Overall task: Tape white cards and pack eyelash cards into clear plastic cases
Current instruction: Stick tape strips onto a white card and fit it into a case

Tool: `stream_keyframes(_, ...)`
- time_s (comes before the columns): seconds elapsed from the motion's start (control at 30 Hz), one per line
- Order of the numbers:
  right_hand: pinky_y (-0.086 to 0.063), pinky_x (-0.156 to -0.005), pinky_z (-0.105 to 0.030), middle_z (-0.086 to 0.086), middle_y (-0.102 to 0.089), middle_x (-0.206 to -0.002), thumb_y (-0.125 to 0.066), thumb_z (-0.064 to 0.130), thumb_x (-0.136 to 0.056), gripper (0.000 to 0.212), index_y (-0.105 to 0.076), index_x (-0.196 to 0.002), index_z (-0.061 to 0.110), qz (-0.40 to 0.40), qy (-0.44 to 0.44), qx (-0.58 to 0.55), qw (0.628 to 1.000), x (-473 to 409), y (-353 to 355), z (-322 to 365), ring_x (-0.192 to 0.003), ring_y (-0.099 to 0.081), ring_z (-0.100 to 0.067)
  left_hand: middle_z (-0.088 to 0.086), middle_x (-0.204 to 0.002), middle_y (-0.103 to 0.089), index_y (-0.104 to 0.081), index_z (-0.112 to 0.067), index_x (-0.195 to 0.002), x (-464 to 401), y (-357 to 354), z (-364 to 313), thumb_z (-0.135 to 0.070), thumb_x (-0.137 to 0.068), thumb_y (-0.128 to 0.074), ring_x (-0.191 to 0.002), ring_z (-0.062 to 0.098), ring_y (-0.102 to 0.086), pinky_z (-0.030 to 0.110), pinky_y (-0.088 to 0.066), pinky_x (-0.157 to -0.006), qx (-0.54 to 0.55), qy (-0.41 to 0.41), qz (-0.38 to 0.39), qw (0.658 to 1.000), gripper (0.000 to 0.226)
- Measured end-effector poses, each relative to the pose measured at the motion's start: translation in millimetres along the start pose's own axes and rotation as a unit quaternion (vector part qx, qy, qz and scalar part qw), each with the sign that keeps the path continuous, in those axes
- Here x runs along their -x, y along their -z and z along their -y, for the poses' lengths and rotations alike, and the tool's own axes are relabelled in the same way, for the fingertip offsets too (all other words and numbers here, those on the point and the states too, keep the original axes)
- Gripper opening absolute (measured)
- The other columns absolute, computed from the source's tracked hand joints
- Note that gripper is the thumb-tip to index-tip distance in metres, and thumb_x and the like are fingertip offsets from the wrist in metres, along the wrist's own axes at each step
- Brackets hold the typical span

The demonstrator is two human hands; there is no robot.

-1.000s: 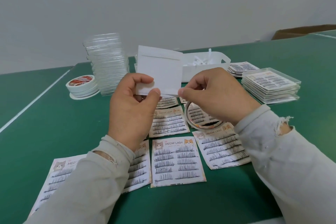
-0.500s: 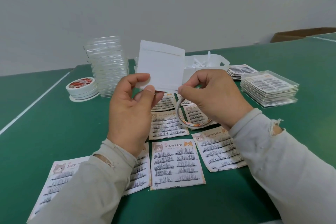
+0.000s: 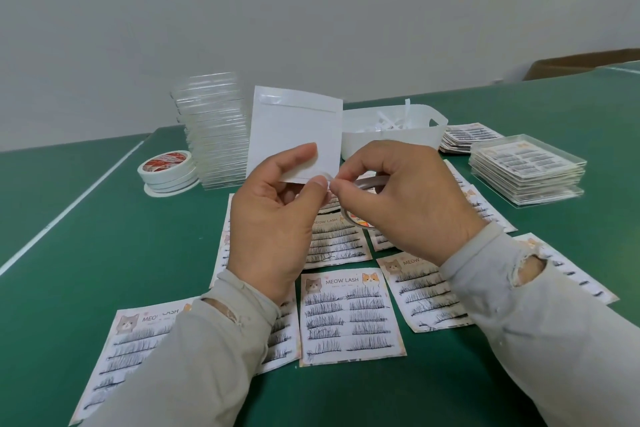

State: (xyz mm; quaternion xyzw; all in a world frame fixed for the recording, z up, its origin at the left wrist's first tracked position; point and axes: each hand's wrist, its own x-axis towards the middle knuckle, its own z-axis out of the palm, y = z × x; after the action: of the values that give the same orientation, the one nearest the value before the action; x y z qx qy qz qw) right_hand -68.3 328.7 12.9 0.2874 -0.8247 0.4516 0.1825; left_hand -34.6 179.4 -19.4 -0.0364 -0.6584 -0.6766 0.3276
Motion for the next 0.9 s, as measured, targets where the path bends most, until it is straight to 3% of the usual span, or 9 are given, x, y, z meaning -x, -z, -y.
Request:
stream_keyframes(0.07, -0.054, -0.077, -0.038, 0.014, -0.069, -0.083, -0.075, 0.035, -0.084, 0.009, -0.074, -0.078, 0.029, 0.004, 0.011, 0.011, 1.0, 0, 0, 1, -0.081, -0.062, -0.006, -0.002, -0.08, -0.071, -0.077, -0.04, -0.1, -1, 0, -1, -0.008, -0.085, -0.079, -0.073, 0.025, -0.059, 0.038, -0.06, -0.078, -0.008, -0.009, -0.01, 1.0, 0.036)
stream_keyframes(0.17, -0.048, -0.071, -0.029, 0.015, -0.068, -0.083, -0.077, 0.036, -0.085, 0.011, -0.073, -0.077, 0.03, 0.007, 0.007, 0.007, 1.0, 0, 0, 1, -0.074, -0.057, -0.001, -0.016, -0.076, -0.069, -0.075, -0.034, -0.096, -1, -1, -1, -0.003, -0.084, -0.078, -0.062, 0.005, -0.05, 0.018, -0.051, -0.062, -0.017, -0.022, -0.02, 0.999, 0.033)
stream_keyframes(0.3, -0.038, -0.056, -0.007, 0.021, -0.067, -0.066, -0.079, 0.031, -0.084, 0.014, -0.074, -0.072, 0.026, 0.028, -0.038, -0.05, 0.998, -1, 0, 2, -0.057, -0.056, 0.007, -0.024, -0.082, -0.069, -0.071, -0.033, -0.094, -1, 0, -4, 0.001, -0.082, -0.078, -0.058, -0.003, -0.047, 0.01, -0.045, -0.059, -0.043, -0.054, -0.018, 0.997, 0.036)
stream_keyframes(0.4, -0.042, -0.052, -0.009, 0.0, -0.073, -0.066, -0.081, 0.028, -0.082, 0.018, -0.076, -0.072, 0.015, 0.049, -0.107, -0.166, 0.979, -2, 3, 5, -0.051, -0.056, 0.002, -0.025, -0.084, -0.07, -0.069, -0.032, -0.095, -1, 2, -8, 0.003, -0.082, -0.077, -0.06, -0.004, -0.052, 0.009, -0.045, -0.061, -0.057, -0.077, 0.003, 0.995, 0.038)
stream_keyframes(0.5, -0.036, -0.04, -0.015, 0.002, -0.062, -0.053, -0.08, 0.02, -0.083, 0.021, -0.074, -0.064, 0.013, 0.087, -0.194, -0.274, 0.938, -2, 4, 7, -0.039, -0.046, -0.002, -0.02, -0.081, -0.07, -0.068, -0.03, -0.094, -1, 4, -10, 0.004, -0.083, -0.076, -0.065, -0.003, -0.058, 0.012, -0.049, -0.063, -0.053, -0.095, 0.025, 0.994, 0.036)
stream_keyframes(0.57, -0.021, -0.038, -0.021, -0.002, -0.048, -0.053, -0.076, 0.016, -0.085, 0.028, -0.07, -0.058, 0.014, 0.127, -0.248, -0.362, 0.89, -3, 5, 7, -0.037, -0.031, -0.008, -0.014, -0.079, -0.069, -0.069, -0.03, -0.093, -1, 4, -9, 0.002, -0.083, -0.075, -0.066, 0.003, -0.059, 0.016, -0.051, -0.063, -0.05, -0.097, 0.03, 0.994, 0.034)
stream_keyframes(0.67, -0.015, -0.04, -0.022, -0.001, -0.043, -0.054, -0.071, 0.013, -0.089, 0.026, -0.062, -0.064, 0.011, 0.166, -0.265, -0.484, 0.817, -5, 14, 7, -0.036, -0.028, -0.006, -0.012, -0.08, -0.07, -0.069, -0.03, -0.093, -4, 6, -6, 0.001, -0.084, -0.075, -0.066, 0.006, -0.059, 0.019, -0.052, -0.064, -0.059, -0.087, 0.023, 0.994, 0.032)
stream_keyframes(0.8, -0.02, -0.042, -0.024, -0.006, -0.056, -0.062, -0.071, 0.017, -0.09, 0.02, -0.07, -0.071, 0.009, 0.096, -0.188, -0.409, 0.888, -9, 19, 3, -0.04, -0.033, -0.008, -0.013, -0.085, -0.073, -0.071, -0.032, -0.096, -8, 12, -1, -0.002, -0.092, -0.07, -0.071, 0.008, -0.064, 0.021, -0.055, -0.07, -0.063, -0.047, 0.011, 0.997, 0.03)
stream_keyframes(0.9, -0.027, -0.044, -0.025, -0.015, -0.053, -0.073, -0.064, 0.017, -0.095, 0.019, -0.071, -0.079, 0.009, 0.042, -0.191, -0.398, 0.896, -9, 10, -6, -0.044, -0.038, -0.011, -0.016, -0.1, -0.076, -0.072, -0.032, -0.103, -9, 10, 3, -0.008, -0.101, -0.059, -0.083, 0.003, -0.071, 0.019, -0.055, -0.076, -0.063, -0.008, 0.024, 0.998, 0.027)
